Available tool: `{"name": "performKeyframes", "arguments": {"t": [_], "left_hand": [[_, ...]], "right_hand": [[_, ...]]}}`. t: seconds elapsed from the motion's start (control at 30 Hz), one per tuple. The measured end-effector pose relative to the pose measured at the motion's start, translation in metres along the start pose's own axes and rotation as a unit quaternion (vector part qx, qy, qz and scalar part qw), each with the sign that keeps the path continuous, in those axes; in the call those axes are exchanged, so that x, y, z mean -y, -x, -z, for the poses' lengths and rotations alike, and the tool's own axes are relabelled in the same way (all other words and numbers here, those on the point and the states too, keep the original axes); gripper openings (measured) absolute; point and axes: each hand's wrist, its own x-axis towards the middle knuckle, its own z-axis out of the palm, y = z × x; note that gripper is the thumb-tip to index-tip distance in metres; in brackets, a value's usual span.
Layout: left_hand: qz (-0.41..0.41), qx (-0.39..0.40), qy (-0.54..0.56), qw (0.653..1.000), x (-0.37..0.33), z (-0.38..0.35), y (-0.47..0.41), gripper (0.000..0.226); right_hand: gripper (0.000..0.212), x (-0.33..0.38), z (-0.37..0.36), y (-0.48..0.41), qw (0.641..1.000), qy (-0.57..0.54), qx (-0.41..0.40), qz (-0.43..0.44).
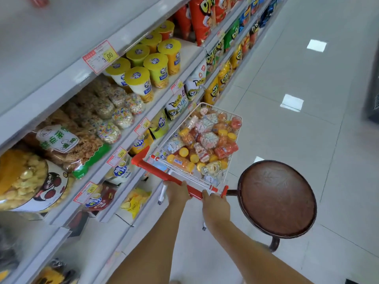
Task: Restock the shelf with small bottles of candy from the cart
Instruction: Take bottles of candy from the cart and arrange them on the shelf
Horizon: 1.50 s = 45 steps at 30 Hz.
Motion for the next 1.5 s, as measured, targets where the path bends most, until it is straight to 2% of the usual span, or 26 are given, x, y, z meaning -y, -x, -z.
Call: {"name": "performKeyframes", "arguments": {"t": [0.17, 0.3, 0.43, 0.53, 0.8, 1.03, 1.1, 1.2, 1.3, 1.5], "left_hand": [[-0.012, -0.027, 0.052, 0.998, -0.024, -0.027, -0.009, 0.032], [-0.021, -0.031, 0.04, 0.998, -0.041, -0.043, -0.014, 0.031], [-0.022, -0.067, -0.033, 0.997, -0.058, -0.055, -0.016, 0.03], [-0.014, -0.068, -0.045, 0.997, -0.069, -0.06, -0.023, 0.029], [0.0, -0.056, -0.136, 0.989, -0.097, -0.073, -0.039, 0.019], [0.025, 0.013, -0.228, 0.973, -0.126, -0.075, -0.055, 0.027], [0.036, 0.031, -0.246, 0.968, -0.133, -0.076, -0.06, 0.033], [0.056, 0.042, -0.256, 0.964, -0.138, -0.077, -0.06, 0.026], [0.072, 0.05, -0.28, 0.956, -0.142, -0.077, -0.059, 0.03], [0.084, 0.064, -0.332, 0.937, -0.154, -0.076, -0.058, 0.032]], "right_hand": [[0.044, -0.046, 0.032, -0.03, 0.995, -0.009, 0.049, 0.081], [0.019, -0.085, 0.062, -0.057, 0.985, -0.054, 0.063, 0.148], [0.027, -0.122, 0.096, -0.097, 0.989, -0.103, 0.001, 0.108], [0.026, -0.137, 0.117, -0.128, 0.99, -0.106, -0.019, 0.088], [0.022, -0.114, 0.151, -0.169, 0.986, -0.086, 0.042, 0.138], [0.024, -0.083, 0.179, -0.195, 0.986, -0.045, 0.096, 0.131], [0.024, -0.079, 0.189, -0.205, 0.987, -0.045, 0.096, 0.122], [0.023, -0.077, 0.2, -0.215, 0.988, -0.037, 0.087, 0.119], [0.025, -0.073, 0.211, -0.221, 0.988, -0.012, 0.087, 0.125], [0.033, -0.065, 0.229, -0.236, 0.982, 0.04, 0.086, 0.166]]}}
